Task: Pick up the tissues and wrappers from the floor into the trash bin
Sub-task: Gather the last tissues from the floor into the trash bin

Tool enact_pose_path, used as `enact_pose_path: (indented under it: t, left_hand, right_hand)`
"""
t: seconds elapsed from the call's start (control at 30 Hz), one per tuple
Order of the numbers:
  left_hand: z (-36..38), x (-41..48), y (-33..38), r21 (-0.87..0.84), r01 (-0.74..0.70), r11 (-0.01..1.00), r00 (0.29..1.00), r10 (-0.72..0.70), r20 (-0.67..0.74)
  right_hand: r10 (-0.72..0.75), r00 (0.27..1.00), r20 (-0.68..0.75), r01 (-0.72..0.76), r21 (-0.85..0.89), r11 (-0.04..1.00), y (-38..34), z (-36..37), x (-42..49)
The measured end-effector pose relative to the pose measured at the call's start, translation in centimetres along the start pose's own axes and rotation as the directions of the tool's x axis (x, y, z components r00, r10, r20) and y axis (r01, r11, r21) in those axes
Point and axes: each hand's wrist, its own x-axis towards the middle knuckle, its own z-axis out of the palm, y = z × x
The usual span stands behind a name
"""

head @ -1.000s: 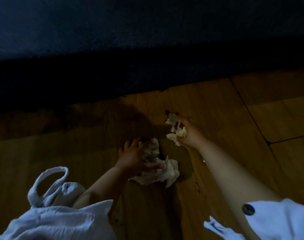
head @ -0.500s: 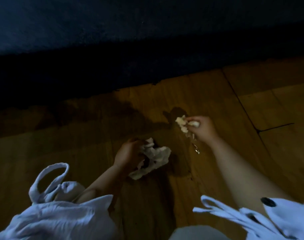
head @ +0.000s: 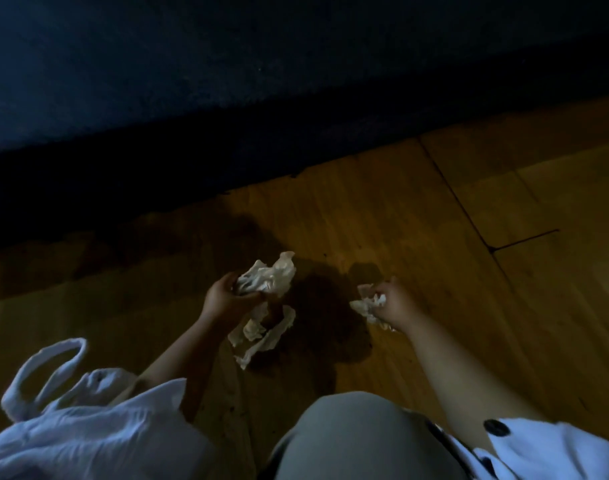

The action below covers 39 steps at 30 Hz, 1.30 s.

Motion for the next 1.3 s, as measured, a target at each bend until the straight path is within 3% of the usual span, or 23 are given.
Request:
enact_pose_path:
  t: [0.23,0.33,0.47,0.6,0.67,0.77,0.87,0.93,1.0,1.07,1.17,1.3]
  left_hand:
    - [-0.2,-1.4,-3.7,-0.173,0.082,0.981,0.995,-0.090,-0.037]
    - [-0.4,-1.6,-4.1,-0.214,0.054,0.975,0.993,-0.074,-0.087]
    - [-0.7,-1.8,-3.6,-0.295,0.019,0.955,0.989,-0.061,-0.133]
    - [-1.4,-2.0,-3.8,-0.336,0.015,0.942,0.980,-0.080,-0.182]
    - [-1.9,-2.2,-4.1,-0.378,0.014,0.926,0.973,-0.100,-0.208]
    - [-2.7,-2.5,-4.6,-0.433,0.015,0.901,0.965,-0.127,-0.231]
    - [-3.4,-2.8,-5.3,-0.467,0.013,0.884,0.956,-0.148,-0.253]
    - [-3.8,-3.0,-5.7,-0.479,0.012,0.878,0.955,-0.152,-0.256]
    - [-4.0,-3.1,-5.9,-0.491,0.016,0.871,0.960,-0.151,-0.237]
    - [-4.1,-3.2,-5.9,-0.485,0.021,0.874,0.967,-0.141,-0.213]
    - [-3.4,-3.1,-5.6,-0.450,0.038,0.892,0.981,-0.119,-0.153]
    - [-1.1,-2.7,-5.5,-0.319,0.023,0.947,0.994,-0.056,-0.095]
  right_hand:
    - [0.014,0.998,-0.067,-0.014,0.008,1.000,-0.8,1.1,0.6]
    - [0.002,0.999,-0.046,0.004,0.118,0.993,-1.5,1.6,1.1]
    - [-0.116,0.993,-0.003,0.110,0.332,0.937,-4.3,2.0,1.5]
    - [-0.317,0.934,0.163,0.235,0.386,0.892,-7.8,3.1,1.5]
    - [-0.386,0.887,0.255,0.308,0.299,0.903,-9.1,4.1,1.0]
    - [-0.471,0.803,0.364,0.504,0.007,0.864,-9.4,6.0,0.6]
    - [-0.503,0.722,0.476,0.654,-0.229,0.721,-8.4,7.8,0.5]
    - [-0.522,0.661,0.538,0.740,-0.354,0.572,-7.9,8.4,0.4]
    - [-0.542,0.635,0.550,0.766,-0.358,0.534,-8.0,8.6,0.2]
    - [-0.564,0.678,0.472,0.712,-0.229,0.664,-8.2,8.1,0.2]
    - [-0.457,0.819,0.346,0.458,0.083,0.885,-8.1,6.0,0.6]
    - [-0.325,0.905,0.273,0.256,0.261,0.931,-6.1,2.8,1.0]
